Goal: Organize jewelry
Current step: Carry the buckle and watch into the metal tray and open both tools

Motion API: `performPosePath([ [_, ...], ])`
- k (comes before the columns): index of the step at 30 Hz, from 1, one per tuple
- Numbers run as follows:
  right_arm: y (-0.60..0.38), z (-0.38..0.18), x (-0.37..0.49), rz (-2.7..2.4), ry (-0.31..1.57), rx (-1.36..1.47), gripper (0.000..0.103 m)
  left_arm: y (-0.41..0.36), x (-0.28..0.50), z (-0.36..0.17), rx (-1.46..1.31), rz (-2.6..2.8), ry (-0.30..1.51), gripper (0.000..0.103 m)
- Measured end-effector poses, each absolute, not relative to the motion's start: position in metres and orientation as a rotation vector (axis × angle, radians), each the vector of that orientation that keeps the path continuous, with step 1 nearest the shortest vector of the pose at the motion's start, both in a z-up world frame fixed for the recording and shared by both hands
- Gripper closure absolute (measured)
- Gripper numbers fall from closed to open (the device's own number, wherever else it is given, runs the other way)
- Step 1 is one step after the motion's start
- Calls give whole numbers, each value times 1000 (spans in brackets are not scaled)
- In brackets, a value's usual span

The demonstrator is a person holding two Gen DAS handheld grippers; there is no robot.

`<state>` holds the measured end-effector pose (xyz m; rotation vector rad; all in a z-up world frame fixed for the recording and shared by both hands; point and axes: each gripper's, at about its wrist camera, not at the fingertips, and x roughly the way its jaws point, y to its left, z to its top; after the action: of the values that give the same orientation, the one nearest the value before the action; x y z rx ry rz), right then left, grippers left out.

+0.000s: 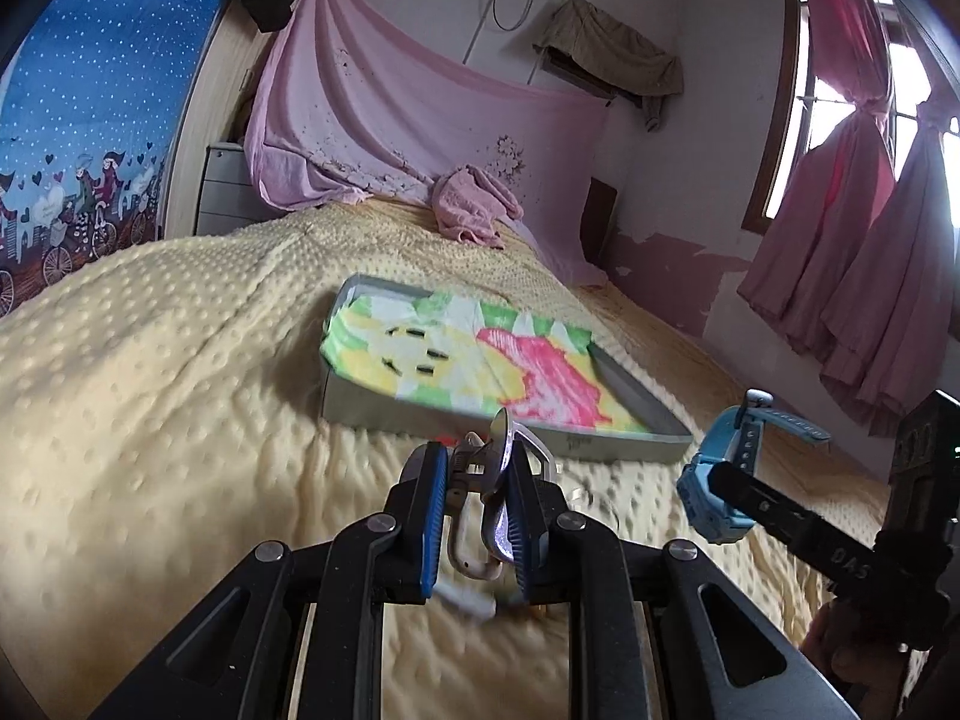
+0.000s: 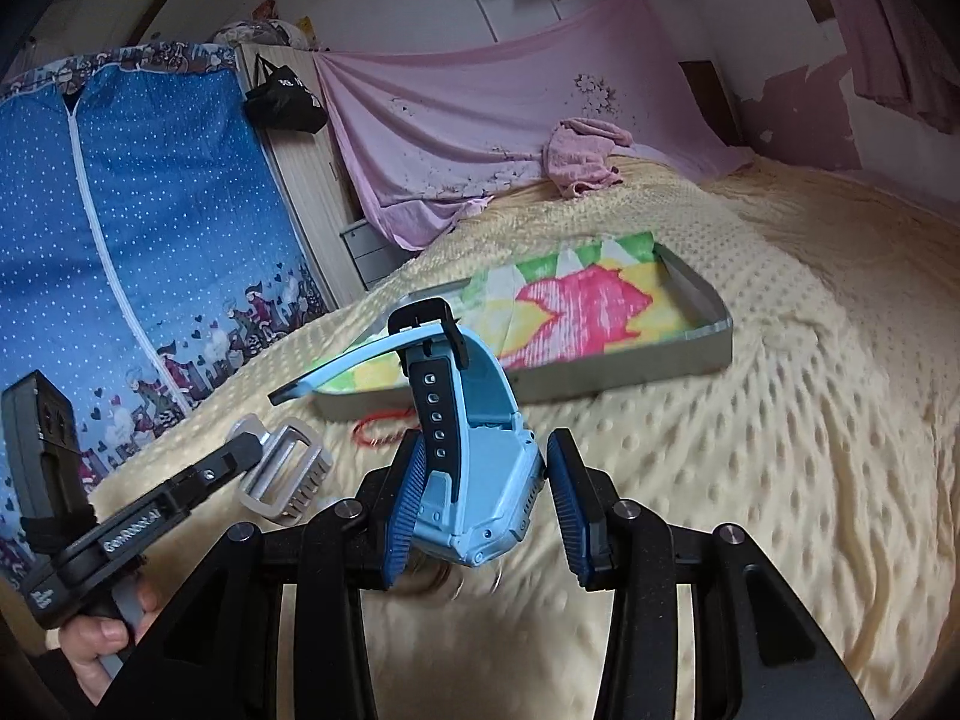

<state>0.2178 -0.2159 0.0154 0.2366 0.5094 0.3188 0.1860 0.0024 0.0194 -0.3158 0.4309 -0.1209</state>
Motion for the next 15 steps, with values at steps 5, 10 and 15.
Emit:
performPosePath([
  [5, -213, 23, 273, 307, 496, 258, 66, 0, 230, 35, -306, -107, 392, 85],
  [10, -201, 19, 327, 303, 549, 271, 66, 3, 278, 38, -324, -107, 413, 85],
  [15, -183, -2, 359, 284, 645, 230, 66, 5, 313, 19, -339, -103, 518, 85],
])
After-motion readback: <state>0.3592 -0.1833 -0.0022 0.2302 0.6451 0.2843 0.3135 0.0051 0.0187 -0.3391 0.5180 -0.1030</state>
